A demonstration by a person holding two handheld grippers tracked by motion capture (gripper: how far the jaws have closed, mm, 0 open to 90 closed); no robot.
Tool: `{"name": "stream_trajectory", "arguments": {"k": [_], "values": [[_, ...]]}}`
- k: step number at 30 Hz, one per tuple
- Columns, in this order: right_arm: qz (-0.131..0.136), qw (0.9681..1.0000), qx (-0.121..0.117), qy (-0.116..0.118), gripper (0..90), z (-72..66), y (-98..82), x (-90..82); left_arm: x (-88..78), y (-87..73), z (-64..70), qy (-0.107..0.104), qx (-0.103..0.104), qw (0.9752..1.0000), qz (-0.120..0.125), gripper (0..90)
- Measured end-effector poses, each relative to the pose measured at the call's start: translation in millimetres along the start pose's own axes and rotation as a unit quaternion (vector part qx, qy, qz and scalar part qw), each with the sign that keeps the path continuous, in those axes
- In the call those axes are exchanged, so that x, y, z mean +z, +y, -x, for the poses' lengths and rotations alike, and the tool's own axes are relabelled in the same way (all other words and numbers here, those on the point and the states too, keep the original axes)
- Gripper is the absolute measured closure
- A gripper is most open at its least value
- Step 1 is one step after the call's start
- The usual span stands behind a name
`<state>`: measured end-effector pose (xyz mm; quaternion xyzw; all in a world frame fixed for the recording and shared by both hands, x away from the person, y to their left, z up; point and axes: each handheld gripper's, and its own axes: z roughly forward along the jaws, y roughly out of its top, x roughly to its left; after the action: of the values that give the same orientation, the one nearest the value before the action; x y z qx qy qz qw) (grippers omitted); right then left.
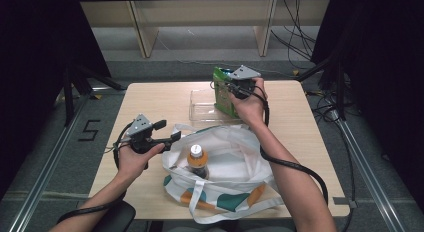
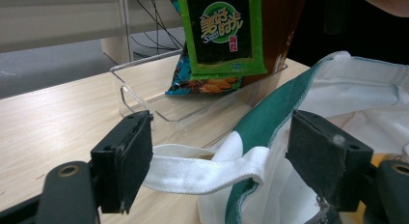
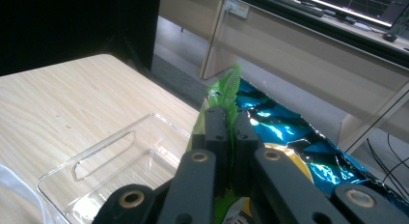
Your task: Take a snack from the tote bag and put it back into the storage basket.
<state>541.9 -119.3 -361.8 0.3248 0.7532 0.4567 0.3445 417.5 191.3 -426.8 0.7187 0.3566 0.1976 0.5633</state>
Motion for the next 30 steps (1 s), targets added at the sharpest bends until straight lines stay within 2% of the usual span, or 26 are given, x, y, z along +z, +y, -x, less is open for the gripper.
{"name": "stream_trajectory", "arguments": {"k": [7, 10, 12, 13, 14, 15, 16, 18, 19, 21, 23, 24, 25, 26, 30], "values": [[-0.001, 1.0, 0.003, 0.003, 89.7, -3.2, -0.4, 4.1, 0.1, -0.1, -0.1, 0.0, -0.001, 1.0, 0.0, 23.2], [0.004, 0.9999, -0.009, 0.003, 89.7, -3.5, -1.1, 7.0, 0.1, -0.2, -0.1, 0.0, -0.001, 1.0, -0.001, 23.2], [0.0, 1.0, -0.003, 0.005, 89.7, -5.0, -1.6, 7.5, 0.1, -0.5, -0.2, 0.001, -0.002, 1.0, -0.001, 23.2], [0.001, 1.0, -0.009, 0.003, 89.6, -5.5, -2.6, 9.4, 0.0, -0.5, -0.4, 0.0, -0.001, 1.0, 0.0, 23.2], [0.003, 0.9996, -0.027, 0.003, 89.6, -3.6, -2.6, 10.5, 0.0, -0.5, -0.4, 0.0, -0.002, 1.0, 0.0, 23.2], [0.003, 0.9996, -0.027, 0.003, 89.6, -3.6, -2.6, 10.5, 0.0, -0.5, -0.4, 0.0, -0.002, 1.0, 0.0, 23.2], [0.005, 0.9998, -0.017, 0.0, 89.6, -5.2, -4.2, 11.6, 0.1, -0.6, -0.4, 0.0, -0.002, 1.0, 0.0, 23.2], [0.006, 0.9997, -0.025, 0.0, 89.6, -4.5, -4.6, 12.5, 0.3, -0.8, -0.5, 0.0, -0.001, 1.0, -0.001, 23.2], [-0.004, 1.0, -0.006, 0.007, 89.6, -7.4, -5.8, 12.1, 0.3, -0.8, -0.5, 0.0, -0.001, 1.0, -0.001, 23.2], [-0.001, 0.9994, -0.033, -0.004, 89.5, -4.8, -7.5, 13.5, 0.2, -0.6, -0.3, 0.0, -0.001, 1.0, -0.001, 23.2], [0.0, 0.9992, -0.04, -0.005, 89.5, -4.6, -8.9, 14.4, 0.5, -0.8, -0.4, -0.001, -0.001, 1.0, 0.0, 23.2], [-0.005, 0.9995, -0.032, -0.005, 89.5, -5.9, -9.8, 14.2, 0.6, -0.9, -0.4, -0.001, -0.001, 1.0, 0.0, 23.2], [-0.003, 0.9991, -0.041, -0.005, 89.5, -5.1, -10.3, 14.7, 0.3, -0.8, -0.3, 0.0, 0.0, 1.0, -0.002, 23.2], [-0.01, 0.9995, -0.03, -0.003, 89.5, -7.0, -11.1, 14.4, 0.4, -0.8, -0.5, -0.001, 0.002, 1.0, -0.002, 23.2], [-0.008, 0.9992, -0.039, -0.005, 89.5, -6.0, -10.4, 15.4, 0.2, -0.7, -0.2, 0.0, 0.001, 1.0, -0.002, 23.2]]}}
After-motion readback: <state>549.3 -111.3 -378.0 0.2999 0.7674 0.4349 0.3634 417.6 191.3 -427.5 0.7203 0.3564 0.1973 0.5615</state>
